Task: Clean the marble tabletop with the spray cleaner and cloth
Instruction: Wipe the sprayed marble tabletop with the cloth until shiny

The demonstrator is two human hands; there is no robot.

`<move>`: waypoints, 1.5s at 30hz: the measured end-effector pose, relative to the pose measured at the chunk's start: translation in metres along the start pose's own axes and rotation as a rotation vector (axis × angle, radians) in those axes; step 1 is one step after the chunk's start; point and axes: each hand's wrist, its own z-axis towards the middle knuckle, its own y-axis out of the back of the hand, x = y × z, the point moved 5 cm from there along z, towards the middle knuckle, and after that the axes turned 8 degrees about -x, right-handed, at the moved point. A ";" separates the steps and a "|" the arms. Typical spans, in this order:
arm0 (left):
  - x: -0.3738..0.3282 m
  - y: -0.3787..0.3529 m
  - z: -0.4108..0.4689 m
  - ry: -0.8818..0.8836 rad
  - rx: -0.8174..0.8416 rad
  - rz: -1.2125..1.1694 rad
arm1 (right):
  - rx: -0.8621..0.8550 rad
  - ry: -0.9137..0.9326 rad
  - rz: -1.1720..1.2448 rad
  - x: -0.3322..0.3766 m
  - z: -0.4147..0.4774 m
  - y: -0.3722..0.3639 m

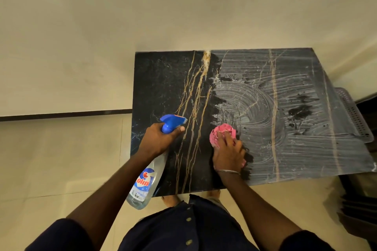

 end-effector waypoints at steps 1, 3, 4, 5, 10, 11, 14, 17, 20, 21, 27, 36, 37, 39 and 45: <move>0.000 -0.001 -0.001 0.000 -0.002 0.002 | 0.007 0.050 0.016 0.018 -0.001 0.000; -0.001 -0.002 -0.002 0.000 -0.001 0.013 | 0.016 0.237 0.035 0.056 -0.006 -0.003; -0.002 -0.003 -0.002 -0.006 -0.002 0.020 | 0.024 0.330 0.044 0.071 -0.011 -0.005; -0.002 -0.004 -0.001 -0.013 -0.003 0.027 | 0.027 0.399 0.059 0.081 -0.015 -0.007; -0.004 -0.009 0.004 -0.012 0.007 0.018 | 0.002 0.540 0.043 0.069 -0.005 -0.006; -0.005 -0.011 0.006 -0.015 0.021 0.016 | 0.004 0.496 0.026 0.058 0.002 -0.006; -0.010 -0.018 0.013 -0.016 0.059 -0.007 | -0.037 0.243 0.010 0.011 0.024 -0.004; -0.018 -0.025 0.018 -0.017 0.067 -0.014 | -0.041 0.071 0.020 -0.025 0.047 -0.003; -0.026 -0.032 0.024 -0.025 0.062 -0.007 | -0.056 -0.041 0.066 -0.031 0.056 -0.002; -0.029 -0.034 0.026 -0.032 0.058 -0.003 | -0.066 -0.057 0.081 -0.027 0.056 -0.002; -0.035 -0.042 0.035 -0.028 0.019 0.034 | -0.096 0.343 0.146 0.047 0.046 0.000; -0.042 -0.045 0.037 0.014 0.015 0.039 | -0.025 0.339 0.070 -0.015 0.075 -0.003; -0.044 -0.046 0.037 0.020 0.013 0.037 | -0.034 0.257 0.070 -0.033 0.084 -0.001; -0.046 -0.047 0.037 0.026 0.013 0.047 | -0.044 0.112 0.086 -0.055 0.095 0.002; -0.050 -0.054 0.038 0.047 -0.012 0.094 | -0.018 0.042 0.116 -0.005 0.089 0.011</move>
